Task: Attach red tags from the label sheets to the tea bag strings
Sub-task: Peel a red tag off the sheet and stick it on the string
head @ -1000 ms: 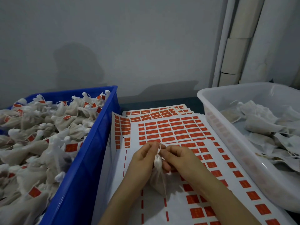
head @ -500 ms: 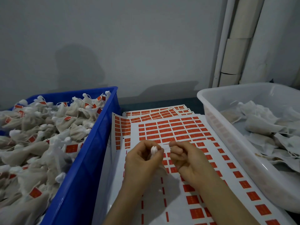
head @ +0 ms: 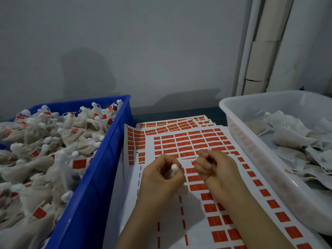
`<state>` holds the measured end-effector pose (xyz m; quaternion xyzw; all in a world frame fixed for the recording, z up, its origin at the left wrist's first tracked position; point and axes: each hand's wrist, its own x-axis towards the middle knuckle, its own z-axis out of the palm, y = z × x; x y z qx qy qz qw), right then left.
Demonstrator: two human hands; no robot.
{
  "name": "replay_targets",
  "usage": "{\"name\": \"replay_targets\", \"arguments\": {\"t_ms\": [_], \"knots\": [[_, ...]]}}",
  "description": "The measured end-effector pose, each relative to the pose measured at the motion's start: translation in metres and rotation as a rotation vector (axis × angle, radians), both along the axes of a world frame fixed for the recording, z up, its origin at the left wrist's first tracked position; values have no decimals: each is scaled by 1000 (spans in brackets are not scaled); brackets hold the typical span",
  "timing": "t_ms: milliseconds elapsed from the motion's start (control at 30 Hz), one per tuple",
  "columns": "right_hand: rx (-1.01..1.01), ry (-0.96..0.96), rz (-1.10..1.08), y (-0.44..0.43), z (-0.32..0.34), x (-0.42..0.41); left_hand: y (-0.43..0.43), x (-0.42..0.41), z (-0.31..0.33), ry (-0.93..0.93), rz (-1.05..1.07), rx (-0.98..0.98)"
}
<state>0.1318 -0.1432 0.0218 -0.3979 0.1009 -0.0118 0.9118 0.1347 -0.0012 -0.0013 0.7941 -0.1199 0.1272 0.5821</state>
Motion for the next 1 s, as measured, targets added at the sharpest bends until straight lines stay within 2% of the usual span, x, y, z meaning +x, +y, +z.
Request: {"name": "replay_targets", "arguments": {"t_ms": [133,233,433,533,633,767,833,1000], "knots": [[-456,-73,-56,2,-2,-5,4,1,5,215,-61,-40],[-719,-128,-78,4,-5,-7,6,1,9,273,-105,-17],[-930,-255,-44,7,-6,-7,18,3,18,413,-261,54],[-944,-239,-58,7,-8,-6,22,3,17,447,-272,39],[-1148,-152,-72,5,-16,-1,24,6,18,488,-162,-96],[-1514,-6,227,11,-30,-4,27,14,15,522,70,-184],[-1727,-21,310,16,-36,-7,29,18,14,588,140,-231],[-1808,-93,253,16,-43,-6,33,25,18,733,198,-341]]}}
